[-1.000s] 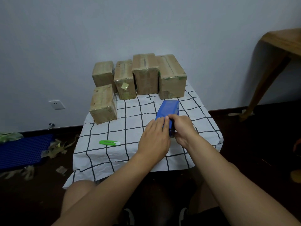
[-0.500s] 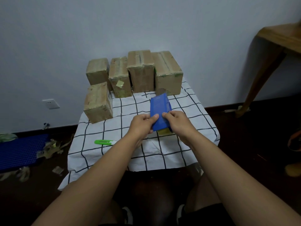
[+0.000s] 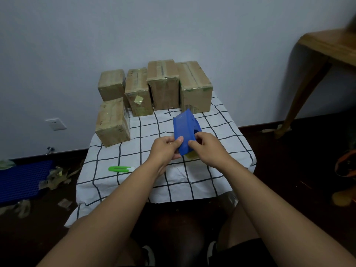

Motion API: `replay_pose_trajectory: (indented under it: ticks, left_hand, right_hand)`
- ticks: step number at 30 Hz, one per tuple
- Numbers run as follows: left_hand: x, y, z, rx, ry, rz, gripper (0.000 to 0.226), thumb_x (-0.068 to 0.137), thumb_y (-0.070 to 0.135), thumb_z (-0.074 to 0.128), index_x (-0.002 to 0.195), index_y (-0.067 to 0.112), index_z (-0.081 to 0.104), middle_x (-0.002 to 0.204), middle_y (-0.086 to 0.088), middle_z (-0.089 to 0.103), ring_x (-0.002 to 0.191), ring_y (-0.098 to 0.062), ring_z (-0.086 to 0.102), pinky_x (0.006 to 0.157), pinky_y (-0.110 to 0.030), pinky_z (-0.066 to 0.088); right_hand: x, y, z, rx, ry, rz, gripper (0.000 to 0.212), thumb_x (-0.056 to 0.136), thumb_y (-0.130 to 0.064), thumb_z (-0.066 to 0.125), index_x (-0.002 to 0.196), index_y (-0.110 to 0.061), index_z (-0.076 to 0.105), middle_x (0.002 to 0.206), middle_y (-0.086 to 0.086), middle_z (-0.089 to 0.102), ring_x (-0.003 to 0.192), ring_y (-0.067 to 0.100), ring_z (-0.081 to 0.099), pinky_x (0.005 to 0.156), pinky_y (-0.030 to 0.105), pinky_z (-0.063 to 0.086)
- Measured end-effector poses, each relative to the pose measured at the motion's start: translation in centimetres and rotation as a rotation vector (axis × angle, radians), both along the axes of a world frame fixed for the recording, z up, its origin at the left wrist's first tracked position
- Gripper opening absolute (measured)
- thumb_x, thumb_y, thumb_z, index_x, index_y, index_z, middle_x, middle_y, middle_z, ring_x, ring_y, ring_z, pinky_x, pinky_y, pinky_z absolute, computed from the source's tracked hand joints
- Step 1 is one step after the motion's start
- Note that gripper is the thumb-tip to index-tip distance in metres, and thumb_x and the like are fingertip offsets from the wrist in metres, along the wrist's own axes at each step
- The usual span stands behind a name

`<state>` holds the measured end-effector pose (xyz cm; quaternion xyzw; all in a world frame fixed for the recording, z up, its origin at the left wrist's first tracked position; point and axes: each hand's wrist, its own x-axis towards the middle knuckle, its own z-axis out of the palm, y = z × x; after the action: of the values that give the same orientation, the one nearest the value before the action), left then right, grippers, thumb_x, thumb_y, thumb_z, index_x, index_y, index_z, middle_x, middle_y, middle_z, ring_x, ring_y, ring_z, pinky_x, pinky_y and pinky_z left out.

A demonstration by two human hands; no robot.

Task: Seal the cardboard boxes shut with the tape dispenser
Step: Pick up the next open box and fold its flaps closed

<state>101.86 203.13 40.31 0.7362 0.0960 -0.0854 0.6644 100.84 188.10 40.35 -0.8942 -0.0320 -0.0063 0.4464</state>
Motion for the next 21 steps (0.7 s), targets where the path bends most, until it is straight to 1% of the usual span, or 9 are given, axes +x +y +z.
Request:
replay_pose_trajectory:
  ticks: [3, 5, 7, 11, 15, 16, 18, 19, 21]
  left_hand:
    - [-0.1, -0.4, -0.2, -0.055, 0.002, -0.024, 0.021, 0.095, 0.028, 0.063, 0.103, 0.009, 0.068, 0.096, -0.006, 0.072, 0.078, -0.012, 0.072, 0.065, -0.022, 0.057]
    - [-0.1, -0.8, -0.5, -0.077, -0.012, -0.023, 0.019, 0.095, 0.027, 0.062, 0.103, 0.011, 0.066, 0.092, -0.004, 0.073, 0.075, -0.011, 0.073, 0.063, -0.021, 0.056]
    - [-0.1, -1.1, -0.7, -0.094, -0.03, -0.018, 0.017, 0.096, 0.026, 0.061, 0.107, 0.013, 0.063, 0.09, -0.001, 0.072, 0.074, -0.009, 0.073, 0.061, -0.02, 0.055]
    - [0.1, -1.7, -1.0, -0.145, -0.004, -0.022, 0.037, 0.094, 0.025, 0.065, 0.126, 0.009, 0.057, 0.1, -0.004, 0.072, 0.079, -0.009, 0.073, 0.064, -0.019, 0.056]
    - [0.7, -2.8, -1.2, -0.173, 0.036, -0.095, 0.045, 0.093, 0.016, 0.066, 0.135, 0.01, 0.051, 0.112, -0.01, 0.068, 0.083, -0.011, 0.073, 0.066, -0.018, 0.055]
    - [0.9, -3.3, -1.2, -0.177, 0.045, -0.119, 0.044, 0.094, 0.014, 0.064, 0.136, 0.011, 0.051, 0.114, -0.01, 0.068, 0.085, -0.012, 0.073, 0.067, -0.018, 0.056]
    - [1.4, -4.2, -1.3, -0.198, 0.072, -0.159, 0.039, 0.096, 0.009, 0.058, 0.134, 0.013, 0.053, 0.115, -0.009, 0.069, 0.089, -0.014, 0.073, 0.071, -0.021, 0.057]
    - [1.7, -4.7, -1.3, -0.209, 0.087, -0.182, 0.036, 0.096, 0.007, 0.056, 0.131, 0.016, 0.055, 0.114, -0.008, 0.07, 0.092, -0.014, 0.072, 0.075, -0.022, 0.057]
    - [2.5, -5.6, -1.4, -0.202, 0.108, -0.227, 0.029, 0.095, 0.007, 0.053, 0.119, 0.02, 0.061, 0.112, -0.005, 0.072, 0.099, -0.015, 0.07, 0.082, -0.024, 0.055]
  right_hand:
    - [0.3, 0.0, -0.4, -0.054, -0.019, -0.059, 0.019, 0.097, -0.027, 0.054, 0.092, -0.011, 0.062, 0.078, -0.001, 0.058, 0.068, 0.013, 0.053, 0.056, 0.026, 0.039]
    - [0.5, -0.1, -0.7, -0.081, -0.018, -0.082, 0.018, 0.097, -0.027, 0.053, 0.096, -0.01, 0.062, 0.082, 0.001, 0.06, 0.07, 0.013, 0.054, 0.057, 0.026, 0.042]
    - [0.7, -0.3, -0.9, -0.091, -0.018, -0.096, 0.018, 0.097, -0.025, 0.053, 0.096, -0.01, 0.062, 0.083, 0.002, 0.06, 0.07, 0.012, 0.054, 0.056, 0.026, 0.042]
    - [1.0, -1.2, -0.9, -0.12, 0.011, -0.107, 0.017, 0.095, -0.024, 0.053, 0.097, -0.012, 0.064, 0.084, 0.001, 0.061, 0.072, 0.015, 0.056, 0.057, 0.028, 0.044]
    - [1.4, -2.8, -0.6, -0.164, 0.033, -0.12, 0.019, 0.095, -0.02, 0.052, 0.096, -0.005, 0.064, 0.087, 0.008, 0.064, 0.077, 0.023, 0.06, 0.065, 0.035, 0.05]
    - [1.5, -3.2, -0.5, -0.179, 0.035, -0.112, 0.018, 0.095, -0.019, 0.051, 0.093, -0.006, 0.062, 0.085, 0.008, 0.063, 0.076, 0.024, 0.059, 0.063, 0.035, 0.048]
    - [1.7, -4.1, -0.3, -0.232, 0.028, -0.08, 0.014, 0.094, -0.016, 0.051, 0.084, -0.008, 0.057, 0.078, 0.006, 0.056, 0.069, 0.021, 0.054, 0.054, 0.031, 0.04]
    - [1.8, -4.5, -0.2, -0.264, 0.02, -0.068, 0.014, 0.094, -0.015, 0.051, 0.081, -0.009, 0.054, 0.077, 0.005, 0.053, 0.067, 0.019, 0.051, 0.053, 0.029, 0.036]
    - [2.2, -5.3, 0.0, -0.331, 0.004, -0.064, 0.013, 0.094, -0.014, 0.051, 0.081, -0.011, 0.052, 0.08, 0.004, 0.052, 0.066, 0.016, 0.048, 0.052, 0.026, 0.032]
